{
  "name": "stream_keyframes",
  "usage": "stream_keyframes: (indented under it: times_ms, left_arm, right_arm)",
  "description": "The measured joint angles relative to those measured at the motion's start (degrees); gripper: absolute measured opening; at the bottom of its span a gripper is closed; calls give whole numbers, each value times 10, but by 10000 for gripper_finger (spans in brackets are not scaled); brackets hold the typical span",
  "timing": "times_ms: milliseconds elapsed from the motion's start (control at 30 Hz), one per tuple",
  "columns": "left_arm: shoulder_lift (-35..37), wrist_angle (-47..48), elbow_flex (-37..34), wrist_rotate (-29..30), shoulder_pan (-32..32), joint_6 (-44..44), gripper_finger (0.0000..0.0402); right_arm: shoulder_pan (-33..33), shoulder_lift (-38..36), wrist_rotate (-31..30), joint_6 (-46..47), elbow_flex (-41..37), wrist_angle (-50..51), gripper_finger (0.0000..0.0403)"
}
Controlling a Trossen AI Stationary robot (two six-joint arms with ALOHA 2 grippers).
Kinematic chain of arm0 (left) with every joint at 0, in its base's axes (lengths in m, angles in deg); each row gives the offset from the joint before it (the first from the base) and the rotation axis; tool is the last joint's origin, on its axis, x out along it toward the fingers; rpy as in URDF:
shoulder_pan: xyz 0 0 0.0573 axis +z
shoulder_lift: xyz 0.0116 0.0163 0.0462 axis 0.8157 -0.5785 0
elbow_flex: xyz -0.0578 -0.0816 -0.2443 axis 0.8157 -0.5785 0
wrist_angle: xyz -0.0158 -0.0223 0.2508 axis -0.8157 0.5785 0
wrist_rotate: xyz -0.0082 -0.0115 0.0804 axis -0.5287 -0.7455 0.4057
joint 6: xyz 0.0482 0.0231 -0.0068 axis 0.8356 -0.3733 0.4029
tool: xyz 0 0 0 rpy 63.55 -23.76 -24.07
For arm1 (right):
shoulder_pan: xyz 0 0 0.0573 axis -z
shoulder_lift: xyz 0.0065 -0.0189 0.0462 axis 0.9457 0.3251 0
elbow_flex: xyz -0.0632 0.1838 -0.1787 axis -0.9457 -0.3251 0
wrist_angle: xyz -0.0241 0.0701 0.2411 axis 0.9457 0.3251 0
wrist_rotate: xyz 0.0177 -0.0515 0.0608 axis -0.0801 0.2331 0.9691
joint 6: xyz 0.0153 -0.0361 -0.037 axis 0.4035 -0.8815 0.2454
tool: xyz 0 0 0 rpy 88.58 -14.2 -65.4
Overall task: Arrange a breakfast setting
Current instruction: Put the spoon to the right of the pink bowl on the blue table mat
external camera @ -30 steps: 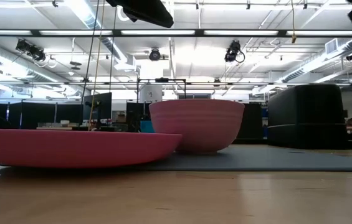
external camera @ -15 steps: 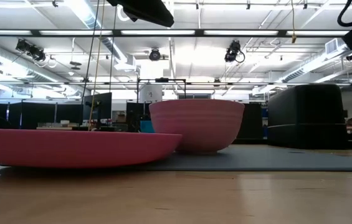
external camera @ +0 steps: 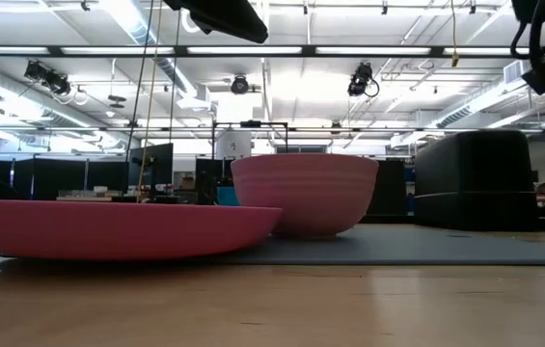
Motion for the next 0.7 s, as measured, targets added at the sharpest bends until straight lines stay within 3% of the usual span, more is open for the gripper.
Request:
stream_keyframes:
  times_ms: [400,700]
  left_arm:
    - [0,12,0,0,-7,5,78]
    - [0,12,0,0,-7,5,78]
  right_arm:
    - [28,16,13,-31,0,7,168]
    - [38,16,24,-41,5,8,162]
